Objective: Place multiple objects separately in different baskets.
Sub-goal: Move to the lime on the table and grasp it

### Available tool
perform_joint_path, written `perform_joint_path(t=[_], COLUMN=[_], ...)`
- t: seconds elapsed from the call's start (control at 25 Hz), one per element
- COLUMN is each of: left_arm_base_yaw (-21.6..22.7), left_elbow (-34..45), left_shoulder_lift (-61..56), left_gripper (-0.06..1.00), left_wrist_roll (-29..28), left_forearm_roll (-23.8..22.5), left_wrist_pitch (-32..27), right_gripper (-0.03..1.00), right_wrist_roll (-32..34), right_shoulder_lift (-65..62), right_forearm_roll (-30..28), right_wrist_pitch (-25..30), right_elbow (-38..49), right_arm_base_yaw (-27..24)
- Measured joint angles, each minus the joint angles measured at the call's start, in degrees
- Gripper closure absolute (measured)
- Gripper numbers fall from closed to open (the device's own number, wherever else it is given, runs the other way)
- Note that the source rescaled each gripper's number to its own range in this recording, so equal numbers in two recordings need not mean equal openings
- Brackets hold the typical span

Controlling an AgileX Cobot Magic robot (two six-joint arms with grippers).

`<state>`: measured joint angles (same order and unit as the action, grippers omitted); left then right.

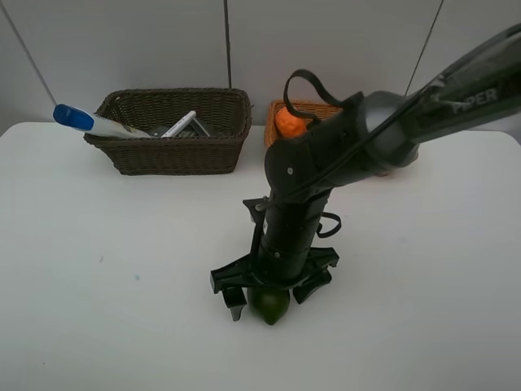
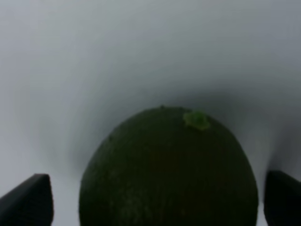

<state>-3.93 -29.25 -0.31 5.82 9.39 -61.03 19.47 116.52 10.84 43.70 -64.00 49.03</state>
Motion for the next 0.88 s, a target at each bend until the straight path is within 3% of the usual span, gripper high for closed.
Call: perform_joint_path(t=[0.2,0.32,0.4,0.52,0.88], left_arm_base_yaw=[0.00,0.00,0.00,0.00,0.00], left_elbow=[0.00,0.00,0.00,0.00,0.00], left_shoulder_lift=[0.00,0.00,0.00,0.00,0.00], left_gripper=[-0.06,-0.06,-0.06,-0.06,-0.06], left_wrist_roll=[0.00,0.00,0.00,0.00,0.00], left_forearm_roll=[0.00,0.00,0.00,0.00,0.00], left_wrist_pitch=[0.00,0.00,0.00,0.00,0.00], right_gripper=[-0.03,0.11,0.35,0.97,0.95], right_wrist_roll=[-0.05,-0.11,-0.11,-0.11,-1.06], right_shoulder_lift=[0.07,0.07,0.19,0.46,-1.10], right_forearm_roll=[0.00,-0.06,0.00,0.64,1.27], right_wrist_pitch=[0.00,0.05,0.05,0.05,2.67], right_elbow=[0.00,0.00,0.00,0.00,-0.44], right_arm_base_yaw=[0.00,0.00,0.00,0.00,0.00])
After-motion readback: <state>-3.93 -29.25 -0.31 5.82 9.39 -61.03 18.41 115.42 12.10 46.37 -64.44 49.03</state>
